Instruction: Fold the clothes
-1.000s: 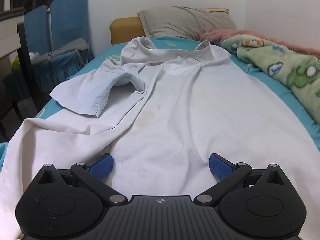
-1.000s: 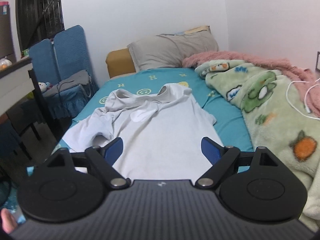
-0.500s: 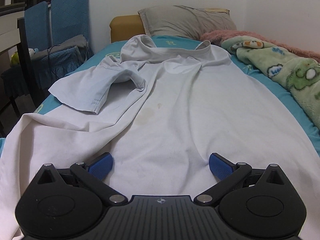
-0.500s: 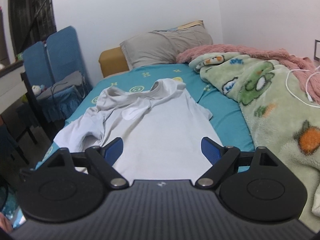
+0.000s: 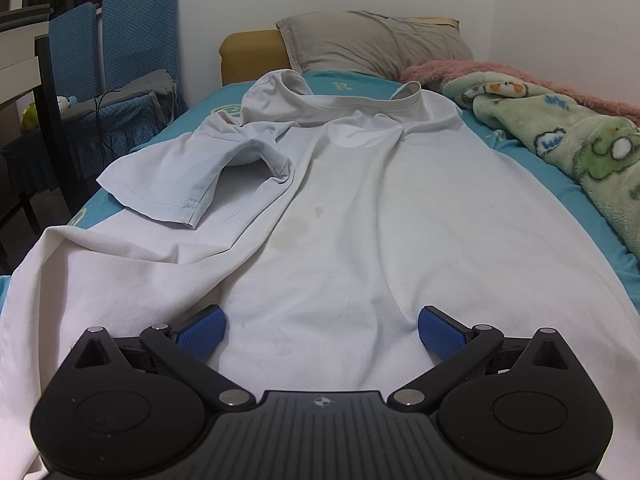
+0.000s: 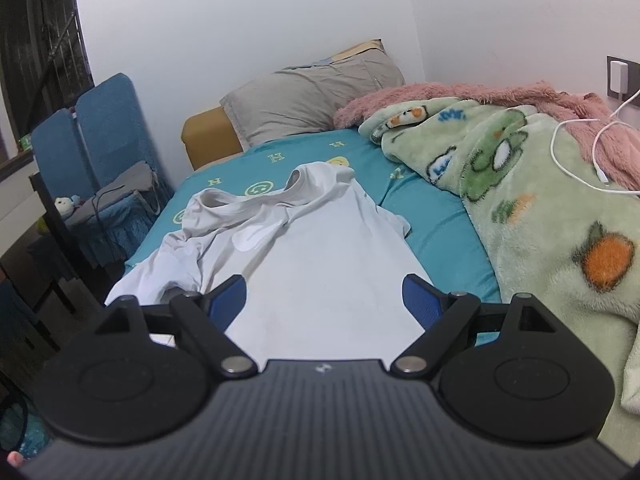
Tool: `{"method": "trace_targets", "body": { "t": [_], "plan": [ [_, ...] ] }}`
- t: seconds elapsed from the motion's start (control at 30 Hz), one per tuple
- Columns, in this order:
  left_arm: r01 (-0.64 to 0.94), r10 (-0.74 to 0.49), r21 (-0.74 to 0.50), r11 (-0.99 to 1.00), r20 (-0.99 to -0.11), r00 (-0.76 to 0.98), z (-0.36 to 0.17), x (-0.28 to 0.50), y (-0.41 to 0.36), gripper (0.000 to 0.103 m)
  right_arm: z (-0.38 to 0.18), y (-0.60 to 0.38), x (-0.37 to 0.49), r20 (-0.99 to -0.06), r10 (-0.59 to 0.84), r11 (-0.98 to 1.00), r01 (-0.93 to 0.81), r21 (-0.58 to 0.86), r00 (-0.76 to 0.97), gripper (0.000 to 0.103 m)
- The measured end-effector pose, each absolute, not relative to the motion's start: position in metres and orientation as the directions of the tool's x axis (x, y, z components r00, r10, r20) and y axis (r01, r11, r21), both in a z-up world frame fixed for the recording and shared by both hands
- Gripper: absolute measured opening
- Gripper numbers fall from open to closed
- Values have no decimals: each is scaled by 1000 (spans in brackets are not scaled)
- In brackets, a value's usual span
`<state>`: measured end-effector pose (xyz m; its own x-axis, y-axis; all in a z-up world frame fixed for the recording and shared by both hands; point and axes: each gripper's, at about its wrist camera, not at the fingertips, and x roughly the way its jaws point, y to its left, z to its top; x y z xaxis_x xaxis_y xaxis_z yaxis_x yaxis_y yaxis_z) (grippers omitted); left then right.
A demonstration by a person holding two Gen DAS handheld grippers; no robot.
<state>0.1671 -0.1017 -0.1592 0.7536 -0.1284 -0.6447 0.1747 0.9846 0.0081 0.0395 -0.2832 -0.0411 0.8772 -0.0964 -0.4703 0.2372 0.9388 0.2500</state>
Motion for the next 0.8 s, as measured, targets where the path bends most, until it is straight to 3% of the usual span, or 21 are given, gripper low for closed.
{"method": "trace_targets", "body": {
  "t": [0.8],
  "plan": [
    [176, -131, 5, 984, -647, 751, -159, 167, -102, 103, -33, -297, 33, -442, -105, 913, 262, 312, 891, 86]
  ]
}}
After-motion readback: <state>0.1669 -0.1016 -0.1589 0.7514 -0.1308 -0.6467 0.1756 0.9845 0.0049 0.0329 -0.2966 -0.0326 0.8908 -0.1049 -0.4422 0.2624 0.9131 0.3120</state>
